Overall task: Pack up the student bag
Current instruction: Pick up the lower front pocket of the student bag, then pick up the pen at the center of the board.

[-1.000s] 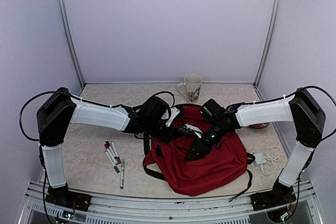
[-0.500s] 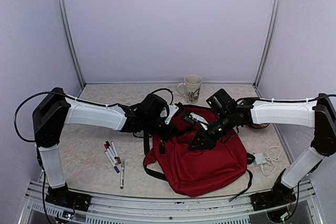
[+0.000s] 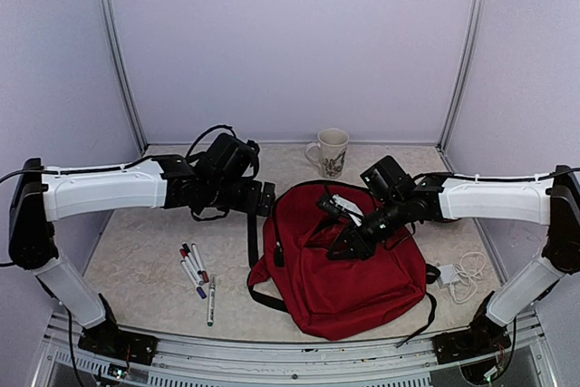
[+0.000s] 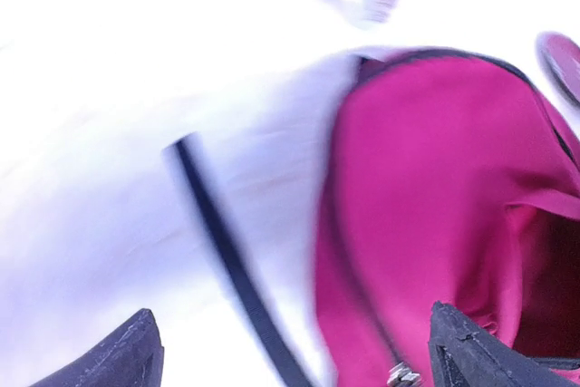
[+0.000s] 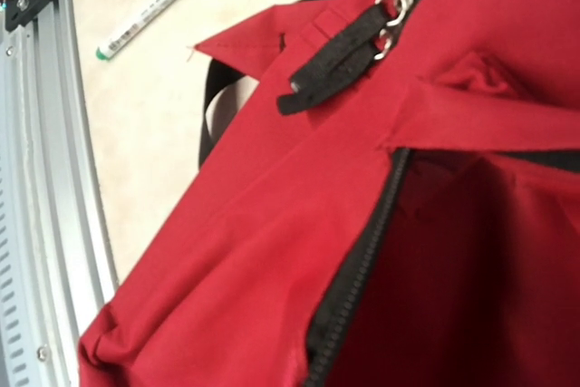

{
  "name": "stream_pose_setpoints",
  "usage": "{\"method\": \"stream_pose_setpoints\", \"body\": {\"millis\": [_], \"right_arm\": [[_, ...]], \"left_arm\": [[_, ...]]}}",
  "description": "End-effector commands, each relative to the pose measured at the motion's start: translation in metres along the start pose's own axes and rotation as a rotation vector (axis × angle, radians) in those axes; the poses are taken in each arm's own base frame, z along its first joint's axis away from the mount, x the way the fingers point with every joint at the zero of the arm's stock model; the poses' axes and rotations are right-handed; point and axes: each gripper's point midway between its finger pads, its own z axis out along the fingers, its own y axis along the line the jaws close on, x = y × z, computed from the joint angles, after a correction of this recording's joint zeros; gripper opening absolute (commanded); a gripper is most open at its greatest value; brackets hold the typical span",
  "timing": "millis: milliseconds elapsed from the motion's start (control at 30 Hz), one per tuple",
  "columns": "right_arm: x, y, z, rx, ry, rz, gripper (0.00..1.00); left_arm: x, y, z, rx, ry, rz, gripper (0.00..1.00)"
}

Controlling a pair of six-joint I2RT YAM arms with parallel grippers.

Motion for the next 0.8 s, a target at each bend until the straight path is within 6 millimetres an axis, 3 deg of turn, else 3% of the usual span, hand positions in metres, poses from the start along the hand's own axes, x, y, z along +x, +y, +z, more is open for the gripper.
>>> {"method": "stream_pose_setpoints", "body": {"millis": [0,67,200,267,367,467,533,767], "right_arm": [[-0.009,0.009,-0.011,0.008,-0.041,-0.026,0.0],[-0.009,0.009,-0.012,0.019,-0.037,-0.027,0.0],[-0.01,0.006,-0.013,0.035,-0.035,-0.029,0.0],[-0.011,0.006,-0.012,0.035,-0.037,-0.032,0.0],[-0.012,0.004,-0.011,0.036,-0.033,-0.037,0.0],[-0.01,0.001,-0.008,0.046,-0.018,-0.033,0.0],[-0.008,-0.002,-0.007,0.055,-0.007,-0.027,0.0],[-0.006,-0.002,-0.008,0.062,-0.014,-0.023,0.0]], "left_arm": [[0.042,0.06,-0.038,-0.219,0.081,-0.169,0.99],[0.067,0.052,-0.05,-0.147,0.144,-0.203,0.96],[0.129,0.034,-0.073,-0.127,0.301,-0.266,0.74],[0.156,0.025,-0.083,-0.154,0.368,-0.261,0.69],[0.196,0.012,-0.088,-0.186,0.464,-0.242,0.63],[0.233,0.015,-0.091,-0.227,0.562,-0.253,0.49],[0.247,0.016,-0.095,-0.23,0.591,-0.275,0.43],[0.264,0.004,-0.091,-0.152,0.616,-0.3,0.41]]}}
